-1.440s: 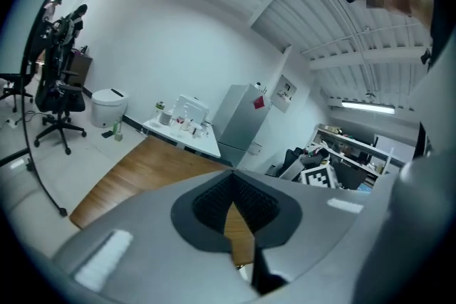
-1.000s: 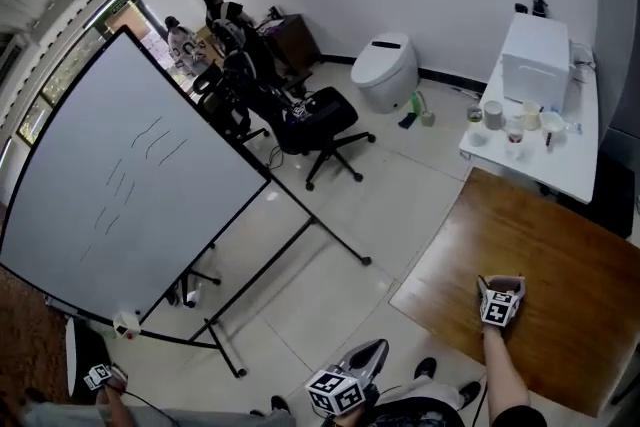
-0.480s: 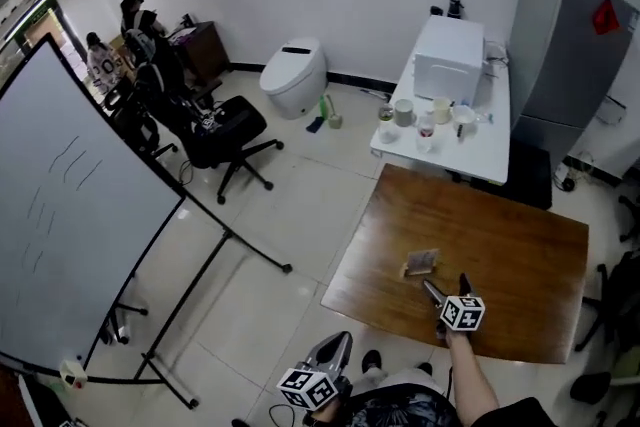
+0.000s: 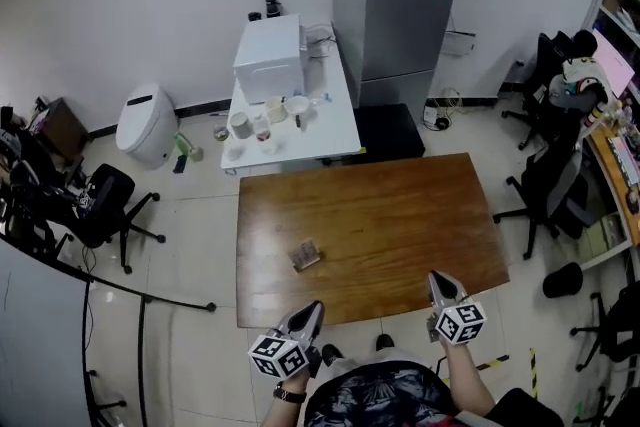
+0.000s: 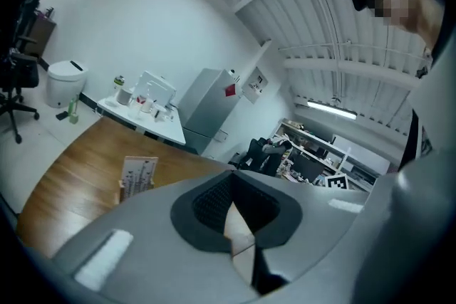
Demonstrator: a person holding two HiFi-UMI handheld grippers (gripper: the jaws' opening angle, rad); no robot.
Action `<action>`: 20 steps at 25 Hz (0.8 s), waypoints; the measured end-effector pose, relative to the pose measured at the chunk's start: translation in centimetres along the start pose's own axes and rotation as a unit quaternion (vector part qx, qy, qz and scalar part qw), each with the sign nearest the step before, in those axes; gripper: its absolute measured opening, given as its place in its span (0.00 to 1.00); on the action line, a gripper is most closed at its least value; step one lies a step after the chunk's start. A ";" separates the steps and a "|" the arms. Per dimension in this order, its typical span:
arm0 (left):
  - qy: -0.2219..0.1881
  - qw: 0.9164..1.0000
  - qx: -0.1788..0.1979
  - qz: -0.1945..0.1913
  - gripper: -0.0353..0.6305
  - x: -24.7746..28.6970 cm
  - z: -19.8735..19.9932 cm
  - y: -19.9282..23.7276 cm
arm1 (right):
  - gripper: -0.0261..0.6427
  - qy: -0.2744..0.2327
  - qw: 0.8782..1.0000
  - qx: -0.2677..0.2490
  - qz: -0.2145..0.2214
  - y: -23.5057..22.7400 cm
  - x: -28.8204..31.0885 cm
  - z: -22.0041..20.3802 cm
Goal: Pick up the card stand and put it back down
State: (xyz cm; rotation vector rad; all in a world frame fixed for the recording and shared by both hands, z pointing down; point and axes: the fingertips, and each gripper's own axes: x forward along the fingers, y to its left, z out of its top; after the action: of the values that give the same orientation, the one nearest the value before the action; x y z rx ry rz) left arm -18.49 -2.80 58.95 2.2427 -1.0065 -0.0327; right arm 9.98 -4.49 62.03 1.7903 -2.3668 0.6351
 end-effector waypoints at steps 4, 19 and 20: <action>0.013 1.000 -0.002 -0.023 0.06 2.4 -1.2 -3.4 | 0.04 -0.013 1.000 -0.017 -0.020 -2.0 -2.7 1.9; 0.030 0.991 0.019 -0.130 0.06 7.5 -1.7 -10.9 | 0.04 -0.059 0.998 -0.004 -0.018 -5.2 -5.0 4.3; 0.032 0.989 0.026 -0.142 0.06 8.4 -1.7 -11.5 | 0.04 -0.066 0.998 -0.006 -0.011 -5.4 -4.5 5.0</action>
State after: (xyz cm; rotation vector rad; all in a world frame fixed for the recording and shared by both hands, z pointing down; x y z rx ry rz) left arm -4.61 -1.94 55.56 2.4032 -0.6552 -0.0590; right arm 17.28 -3.58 57.39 1.9074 -2.4238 0.5139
